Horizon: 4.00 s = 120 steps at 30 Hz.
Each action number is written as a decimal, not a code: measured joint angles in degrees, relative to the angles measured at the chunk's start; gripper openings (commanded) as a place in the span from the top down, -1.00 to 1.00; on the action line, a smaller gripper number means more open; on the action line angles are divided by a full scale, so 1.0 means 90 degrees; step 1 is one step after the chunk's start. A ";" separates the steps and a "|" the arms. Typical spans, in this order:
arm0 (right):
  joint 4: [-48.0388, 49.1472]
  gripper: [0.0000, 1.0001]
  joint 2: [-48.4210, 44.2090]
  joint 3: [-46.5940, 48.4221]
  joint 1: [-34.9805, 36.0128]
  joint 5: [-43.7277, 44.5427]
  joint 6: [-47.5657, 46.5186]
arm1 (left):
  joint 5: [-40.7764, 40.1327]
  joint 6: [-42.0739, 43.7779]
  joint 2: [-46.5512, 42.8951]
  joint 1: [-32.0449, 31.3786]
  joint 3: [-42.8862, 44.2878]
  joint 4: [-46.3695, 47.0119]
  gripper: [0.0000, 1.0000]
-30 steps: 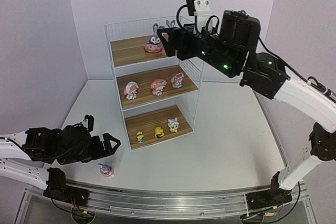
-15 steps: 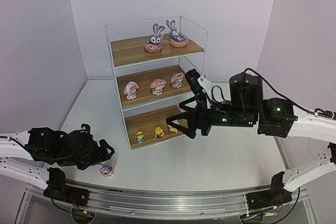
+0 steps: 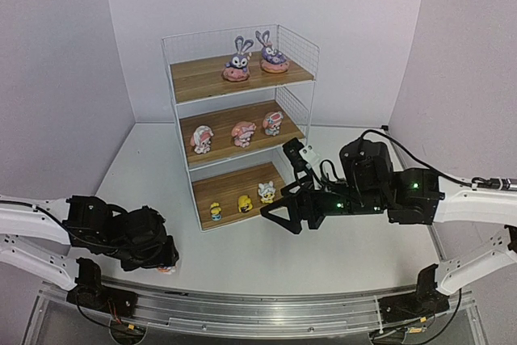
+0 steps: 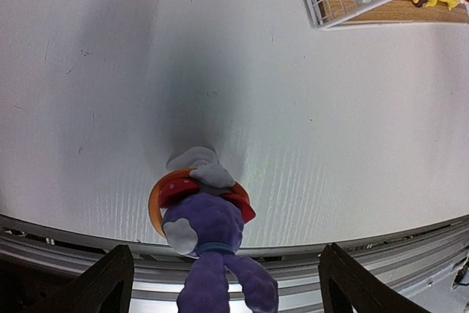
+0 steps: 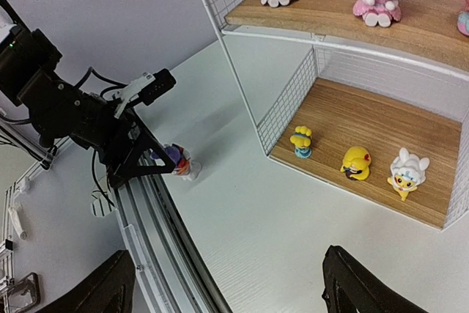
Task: Place and organize the plastic toys onto the shelf
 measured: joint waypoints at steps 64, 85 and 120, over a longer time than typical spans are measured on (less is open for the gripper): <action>0.0261 -0.66 0.1118 -0.0161 0.1002 0.0653 -0.1240 | 0.1022 -0.1566 0.0399 0.0000 0.1755 0.0577 1.00; 0.1318 -0.63 0.3584 0.1155 0.2214 0.2140 -0.2842 | 0.1810 -0.3848 0.0661 0.0000 0.1753 0.0577 1.00; 0.3757 0.04 0.4955 0.1416 0.2442 0.4233 -0.3489 | 0.1665 -0.4006 0.0012 0.0076 0.0956 0.1276 1.00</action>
